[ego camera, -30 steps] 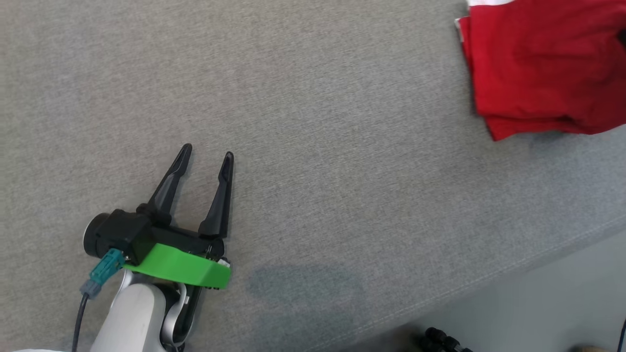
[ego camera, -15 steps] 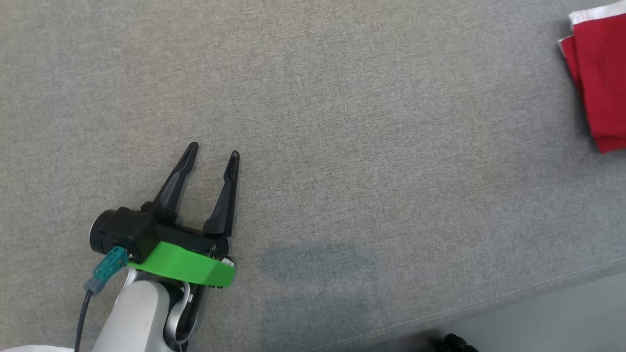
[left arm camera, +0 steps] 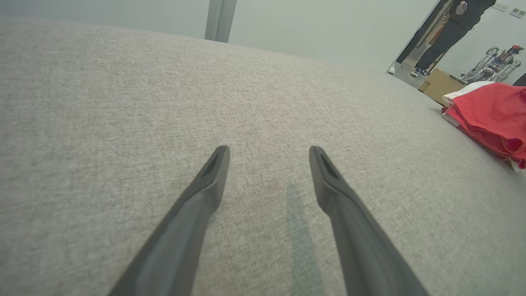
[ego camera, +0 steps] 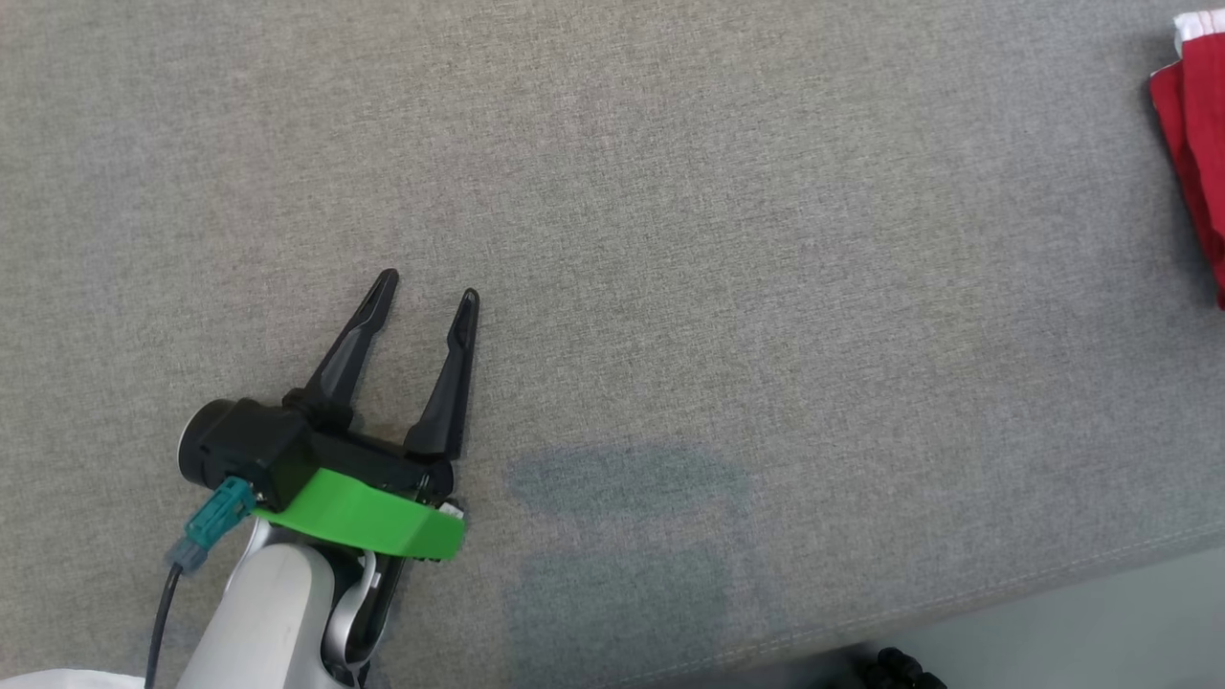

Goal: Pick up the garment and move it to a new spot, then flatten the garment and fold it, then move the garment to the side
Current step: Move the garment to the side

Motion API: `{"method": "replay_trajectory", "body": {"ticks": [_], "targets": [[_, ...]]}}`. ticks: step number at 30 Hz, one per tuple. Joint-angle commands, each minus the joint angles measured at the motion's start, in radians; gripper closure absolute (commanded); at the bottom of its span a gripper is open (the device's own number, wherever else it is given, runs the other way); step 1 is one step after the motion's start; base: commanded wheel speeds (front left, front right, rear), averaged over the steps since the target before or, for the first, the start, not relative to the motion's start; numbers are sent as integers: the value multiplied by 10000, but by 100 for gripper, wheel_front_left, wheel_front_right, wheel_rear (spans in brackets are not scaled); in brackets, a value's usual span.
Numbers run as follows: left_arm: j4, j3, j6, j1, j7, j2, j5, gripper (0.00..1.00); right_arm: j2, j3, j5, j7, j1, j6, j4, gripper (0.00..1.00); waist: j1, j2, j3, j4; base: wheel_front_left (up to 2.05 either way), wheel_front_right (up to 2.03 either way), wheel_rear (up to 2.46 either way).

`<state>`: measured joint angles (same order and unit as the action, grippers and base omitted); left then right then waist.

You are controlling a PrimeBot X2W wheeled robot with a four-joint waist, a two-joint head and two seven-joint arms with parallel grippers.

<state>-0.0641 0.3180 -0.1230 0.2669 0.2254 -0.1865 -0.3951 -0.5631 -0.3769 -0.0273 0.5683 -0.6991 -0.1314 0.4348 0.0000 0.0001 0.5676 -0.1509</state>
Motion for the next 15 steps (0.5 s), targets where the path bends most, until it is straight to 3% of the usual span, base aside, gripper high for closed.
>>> {"method": "replay_trajectory", "body": {"ticks": [1,4,10,15], "targets": [[-96,-68,54,44,-67,-140,-104,0,34,-167,-190,-203,45,15,47,0,0,-1,43,29,0,0,0],[-71,-105,94,38,-68,-154,-159,0,630,-912,-810,-800,31,13,464,0,0,-1,73,78,0,0,0],[-37,-168,162,-142,-43,-220,-230,0,1152,-1783,-1698,-1906,147,16,864,0,0,-1,-130,68,0,0,0],[-8,-228,252,-405,94,-77,-349,0,1430,-2094,-1126,-3288,155,15,424,0,0,-1,-840,126,0,0,0]]}}
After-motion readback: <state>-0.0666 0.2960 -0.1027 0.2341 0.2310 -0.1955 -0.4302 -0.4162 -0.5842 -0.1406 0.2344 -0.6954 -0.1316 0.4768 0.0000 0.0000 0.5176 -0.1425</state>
